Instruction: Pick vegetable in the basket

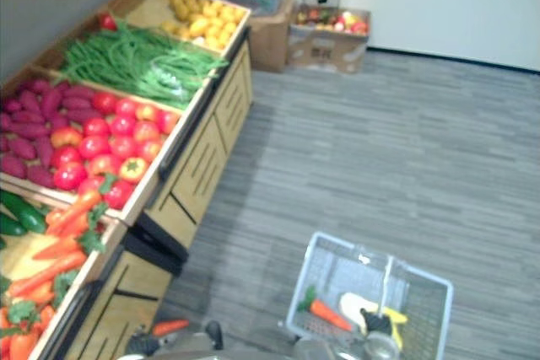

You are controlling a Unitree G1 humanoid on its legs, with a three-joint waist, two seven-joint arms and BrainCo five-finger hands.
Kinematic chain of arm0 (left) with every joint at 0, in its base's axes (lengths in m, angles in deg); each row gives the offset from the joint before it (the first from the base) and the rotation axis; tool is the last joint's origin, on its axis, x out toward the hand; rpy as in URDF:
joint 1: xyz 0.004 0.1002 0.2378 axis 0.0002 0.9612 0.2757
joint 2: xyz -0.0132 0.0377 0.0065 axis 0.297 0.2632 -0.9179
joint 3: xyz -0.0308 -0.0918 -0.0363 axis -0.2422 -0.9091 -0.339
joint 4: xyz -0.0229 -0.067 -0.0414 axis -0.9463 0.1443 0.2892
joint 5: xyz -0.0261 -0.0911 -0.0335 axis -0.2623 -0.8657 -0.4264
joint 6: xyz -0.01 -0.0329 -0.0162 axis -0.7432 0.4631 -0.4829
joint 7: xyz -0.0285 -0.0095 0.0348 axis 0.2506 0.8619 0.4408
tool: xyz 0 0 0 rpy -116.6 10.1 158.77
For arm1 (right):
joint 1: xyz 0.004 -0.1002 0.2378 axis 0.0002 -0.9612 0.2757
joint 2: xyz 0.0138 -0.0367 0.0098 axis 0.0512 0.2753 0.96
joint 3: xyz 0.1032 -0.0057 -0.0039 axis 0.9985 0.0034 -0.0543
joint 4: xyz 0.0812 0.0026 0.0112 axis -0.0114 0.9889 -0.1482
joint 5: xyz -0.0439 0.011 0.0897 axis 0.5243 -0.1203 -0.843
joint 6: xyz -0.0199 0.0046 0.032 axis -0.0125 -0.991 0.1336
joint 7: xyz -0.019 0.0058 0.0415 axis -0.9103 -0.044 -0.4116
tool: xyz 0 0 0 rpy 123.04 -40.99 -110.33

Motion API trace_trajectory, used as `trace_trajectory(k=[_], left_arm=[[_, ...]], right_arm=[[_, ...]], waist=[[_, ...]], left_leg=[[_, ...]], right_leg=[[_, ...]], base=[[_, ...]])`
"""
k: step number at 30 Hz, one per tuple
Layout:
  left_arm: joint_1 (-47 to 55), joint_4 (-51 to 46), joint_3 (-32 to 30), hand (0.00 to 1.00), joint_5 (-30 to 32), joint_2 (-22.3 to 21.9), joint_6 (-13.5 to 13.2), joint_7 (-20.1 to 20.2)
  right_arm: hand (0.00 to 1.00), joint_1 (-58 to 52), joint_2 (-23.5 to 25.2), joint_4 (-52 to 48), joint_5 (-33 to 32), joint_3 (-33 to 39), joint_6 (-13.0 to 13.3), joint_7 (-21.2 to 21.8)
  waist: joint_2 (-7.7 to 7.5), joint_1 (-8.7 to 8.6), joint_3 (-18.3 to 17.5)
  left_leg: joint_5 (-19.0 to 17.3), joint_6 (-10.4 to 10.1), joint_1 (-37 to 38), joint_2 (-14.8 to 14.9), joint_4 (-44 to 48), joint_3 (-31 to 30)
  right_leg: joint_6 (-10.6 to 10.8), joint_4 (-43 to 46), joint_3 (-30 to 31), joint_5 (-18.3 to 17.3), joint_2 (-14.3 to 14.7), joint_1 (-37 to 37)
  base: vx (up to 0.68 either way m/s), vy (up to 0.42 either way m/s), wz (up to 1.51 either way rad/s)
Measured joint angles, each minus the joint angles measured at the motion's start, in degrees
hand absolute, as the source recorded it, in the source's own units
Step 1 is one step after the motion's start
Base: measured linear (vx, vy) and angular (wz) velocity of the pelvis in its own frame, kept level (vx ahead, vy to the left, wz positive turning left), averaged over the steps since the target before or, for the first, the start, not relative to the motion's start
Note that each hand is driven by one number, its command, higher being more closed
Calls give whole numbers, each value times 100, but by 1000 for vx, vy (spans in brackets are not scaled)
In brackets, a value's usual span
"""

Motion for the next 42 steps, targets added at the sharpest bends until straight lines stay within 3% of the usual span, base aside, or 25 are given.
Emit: trace_trajectory(k=[4,7,10,13,15,18,23,25,28,31,32,35,36,37,38,40,42], left_arm=[[57,4,252,0,43,61,11,7],[38,13,384,0,61,84,11,12],[21,55,522,0,117,142,10,32],[33,55,565,0,150,315,12,67],[39,48,502,0,149,368,10,66],[42,58,456,0,144,319,14,71],[10,111,360,0,121,247,17,78],[3,111,187,0,47,149,16,81],[8,112,55,0,19,62,16,124],[9,106,18,0,-41,22,9,199],[25,115,18,0,-93,-17,5,189],[24,106,18,0,-91,-61,-1,178],[37,111,23,0,-91,-95,-3,172],[51,116,27,0,-87,-145,0,179],[55,108,31,0,-82,-146,2,179],[11,96,85,0,-77,-21,0,170],[39,106,95,0,-75,27,2,172]], right_arm=[[100,31,-6,-11,4,51,-2,-26],[100,98,-2,-26,7,56,-4,-20],[100,226,-41,-168,28,108,6,-20],[100,199,72,-225,28,210,47,-24],[100,188,161,-170,28,208,12,-18],[100,244,228,24,80,230,-2,-11],[100,233,224,86,188,638,-115,-13],[100,216,225,213,187,673,-133,-13],[100,109,343,245,183,656,-146,0],[100,50,275,244,173,642,-141,3],[100,11,216,248,167,635,-149,-4],[100,11,48,267,165,653,-162,-10],[100,3,-16,279,165,655,-160,-13],[100,9,-91,303,168,657,-165,-15],[100,15,-64,313,170,643,-167,-11],[100,19,144,313,176,607,-112,-7],[100,-19,227,281,183,614,-83,-7]], waist=[[32,88,-9],[27,106,-5],[68,104,17],[-76,81,81],[-169,112,18],[-165,111,20],[-46,91,28],[-15,82,10],[-61,84,-24],[-9,102,-14],[27,108,-22],[83,93,-13],[144,71,-34],[233,95,-58],[237,99,-110],[17,76,-136],[-62,71,-181]], left_leg=[[-98,166,222,-355,-137,194],[-244,202,317,-387,-153,347],[-422,252,546,-199,-97,670],[-489,306,934,-238,-130,816],[-489,304,1048,-255,-227,933],[-489,304,1075,-269,-293,1089],[-494,279,1147,-303,-271,1266],[-553,167,1233,-237,-212,1327],[-651,10,1039,10,662,1455],[-632,-46,474,386,2183,1403],[-779,-72,267,409,2505,1174],[-948,-139,181,228,1645,511],[-538,-75,228,170,821,219],[-295,-216,315,193,426,-54],[-307,-199,364,114,297,-23],[-274,-150,359,-78,36,28],[-266,-138,394,-115,2,122]], right_leg=[[164,31,137,67,-313,18],[286,391,286,-66,-424,-165],[182,1943,378,-171,-431,-905],[156,3059,-130,-174,-757,-1197],[125,2968,-511,-162,-834,-1115],[40,2384,-765,-103,-757,-878],[39,1642,-719,-101,-610,-545],[39,1357,-729,-101,-490,-346],[39,910,-723,-101,-333,-60],[6,682,-591,-115,-305,123],[-35,615,-468,-140,-341,159],[-29,621,-282,-140,-541,139],[20,614,-258,-118,-586,110],[159,534,-168,-107,-540,73],[196,454,-148,-82,-593,65],[195,422,-81,-70,-738,-66],[196,423,-22,-47,-751,-92]], base=[[145,124,-14],[126,77,-34],[105,85,-48],[108,103,-16],[128,52,-20],[92,20,-27],[83,-41,-22],[73,-79,-20],[73,-137,-31],[74,-126,-40],[75,-19,-44],[64,98,-33],[44,183,-32],[34,188,-36],[41,190,-34],[21,146,-13],[-6,56,-14]])
